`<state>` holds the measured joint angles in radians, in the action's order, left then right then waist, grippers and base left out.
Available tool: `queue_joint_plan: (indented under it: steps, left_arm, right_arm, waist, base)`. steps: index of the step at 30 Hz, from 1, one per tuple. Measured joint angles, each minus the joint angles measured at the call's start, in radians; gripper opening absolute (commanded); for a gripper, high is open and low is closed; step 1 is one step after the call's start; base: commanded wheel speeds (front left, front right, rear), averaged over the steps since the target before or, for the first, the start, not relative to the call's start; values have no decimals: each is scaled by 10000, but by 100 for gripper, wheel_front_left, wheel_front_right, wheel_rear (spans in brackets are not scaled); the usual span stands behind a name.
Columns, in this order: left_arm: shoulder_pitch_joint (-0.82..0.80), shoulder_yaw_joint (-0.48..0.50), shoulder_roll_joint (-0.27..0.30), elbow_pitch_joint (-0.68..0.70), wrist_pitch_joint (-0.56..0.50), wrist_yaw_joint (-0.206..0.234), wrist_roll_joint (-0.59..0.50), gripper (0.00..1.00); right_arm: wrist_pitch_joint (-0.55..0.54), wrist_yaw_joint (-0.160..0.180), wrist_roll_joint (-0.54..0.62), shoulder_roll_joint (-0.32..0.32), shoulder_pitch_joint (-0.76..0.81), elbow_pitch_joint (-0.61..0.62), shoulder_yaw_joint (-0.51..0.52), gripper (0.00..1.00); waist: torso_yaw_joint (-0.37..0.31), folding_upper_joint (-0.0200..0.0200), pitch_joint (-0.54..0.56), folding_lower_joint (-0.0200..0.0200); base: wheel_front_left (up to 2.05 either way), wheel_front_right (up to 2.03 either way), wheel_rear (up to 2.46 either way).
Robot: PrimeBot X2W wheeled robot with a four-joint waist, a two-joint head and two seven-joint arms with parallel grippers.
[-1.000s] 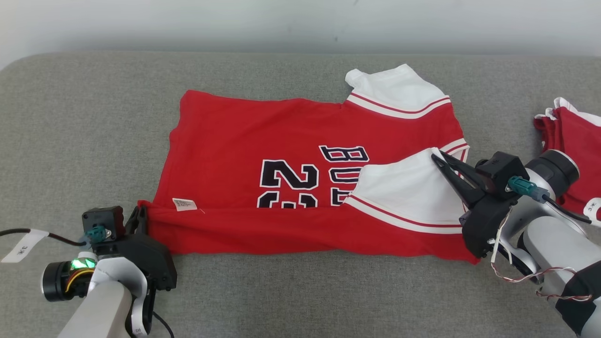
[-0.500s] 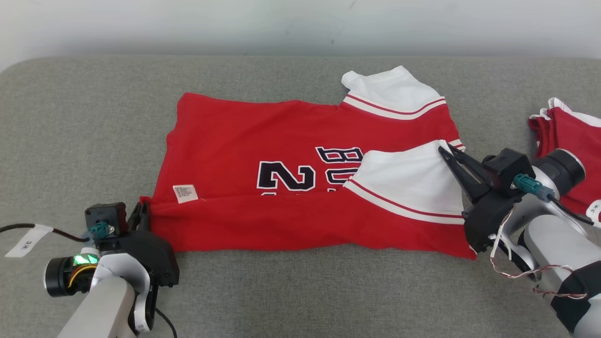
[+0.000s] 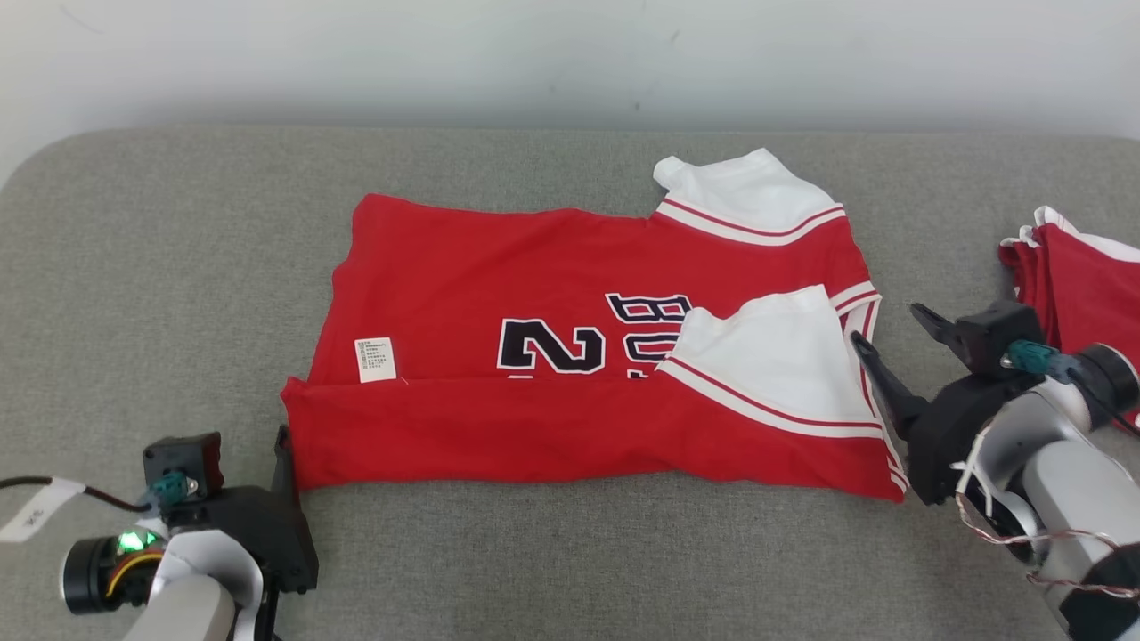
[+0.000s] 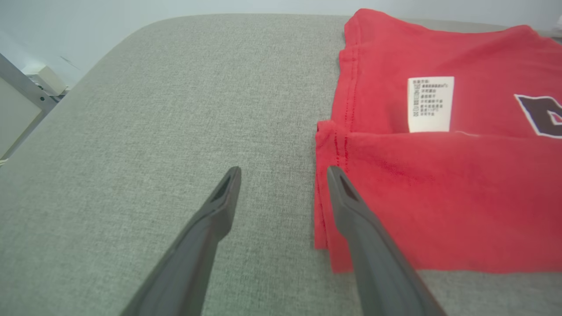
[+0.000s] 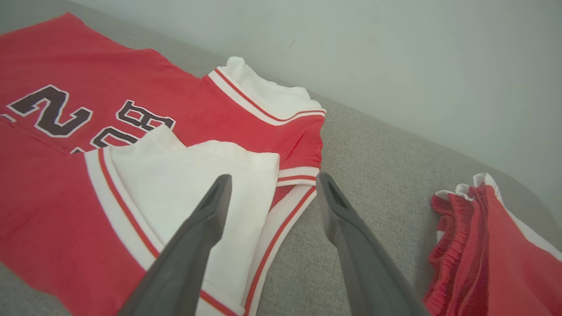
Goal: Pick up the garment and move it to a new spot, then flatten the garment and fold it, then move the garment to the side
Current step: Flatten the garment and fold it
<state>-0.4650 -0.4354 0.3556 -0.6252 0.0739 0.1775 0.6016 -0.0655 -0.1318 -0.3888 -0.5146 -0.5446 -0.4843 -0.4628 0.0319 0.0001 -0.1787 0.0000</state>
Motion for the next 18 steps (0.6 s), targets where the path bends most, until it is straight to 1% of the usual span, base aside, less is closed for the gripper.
queue_joint_plan:
  steps: [5,9,13,18]
  left_arm:
    - [389,27,-35,378,-178,169,165,100]
    - [407,-79,-44,502,-575,263,182,100]
    - [457,-153,-52,556,-1041,334,261,100]
    - [557,-196,-40,560,-1611,516,439,100]
  right_arm:
    - [-1152,0,-58,-35,1014,1104,949,100]
    - [-1866,0,169,228,1591,2176,1396,100]
    - [-2360,0,343,483,1972,2964,1641,100]
    - [-2800,0,504,631,2339,3453,2015,100]
  waist:
    - [49,-1,190,-1]
    - [-89,-1,196,-1]
    - [-265,-1,120,-1]
    - [-399,-2,-26,0]
  base:
    - [0,0,0]
    - [0,0,0]
    - [0,0,0]
    - [0,0,0]
